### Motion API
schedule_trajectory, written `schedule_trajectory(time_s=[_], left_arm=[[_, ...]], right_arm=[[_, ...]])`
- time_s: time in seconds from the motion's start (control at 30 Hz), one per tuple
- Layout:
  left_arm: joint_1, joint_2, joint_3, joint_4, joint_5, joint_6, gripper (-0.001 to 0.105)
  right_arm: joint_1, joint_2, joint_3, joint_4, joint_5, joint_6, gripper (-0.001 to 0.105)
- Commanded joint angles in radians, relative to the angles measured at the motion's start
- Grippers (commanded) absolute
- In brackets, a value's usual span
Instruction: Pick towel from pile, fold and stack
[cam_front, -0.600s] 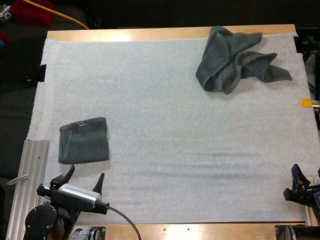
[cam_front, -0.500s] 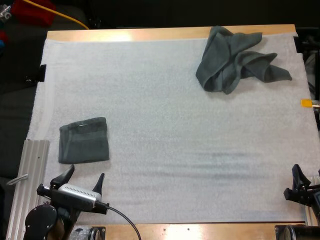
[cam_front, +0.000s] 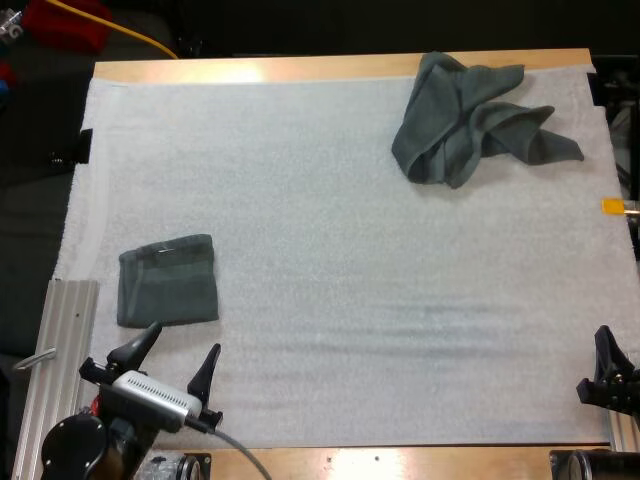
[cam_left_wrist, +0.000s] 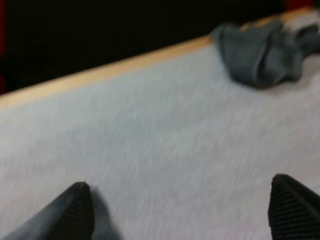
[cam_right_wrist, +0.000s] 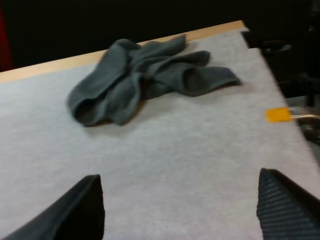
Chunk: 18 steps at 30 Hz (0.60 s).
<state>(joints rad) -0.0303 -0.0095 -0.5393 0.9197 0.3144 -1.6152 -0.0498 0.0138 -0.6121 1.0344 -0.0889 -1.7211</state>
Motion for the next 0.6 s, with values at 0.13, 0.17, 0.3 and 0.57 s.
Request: schedule_trajectory(time_s=[0.13,0.17,0.3,0.57], left_arm=[[-0.064,0.107,-0.08,-0.051,0.042,-0.011,0.069],[-0.071,0.129,-0.092,-0.055,0.043,-0.011,0.069],[-0.113,0.244,-0.155,-0.082,0.088,-0.011,0.069],[-0.149,0.404,-0.253,-0.154,0.109,-0.011,0.069]], right_arm=[[-0.006,0.091,-0.062,-0.009,-0.108,-0.005,0.063],[-0.006,0.106,-0.07,-0.01,-0.118,-0.005,0.063],[-0.006,0.189,-0.128,-0.014,-0.184,-0.009,0.063],[-0.006,0.336,-0.211,-0.087,-0.287,-0.009,0.063]])
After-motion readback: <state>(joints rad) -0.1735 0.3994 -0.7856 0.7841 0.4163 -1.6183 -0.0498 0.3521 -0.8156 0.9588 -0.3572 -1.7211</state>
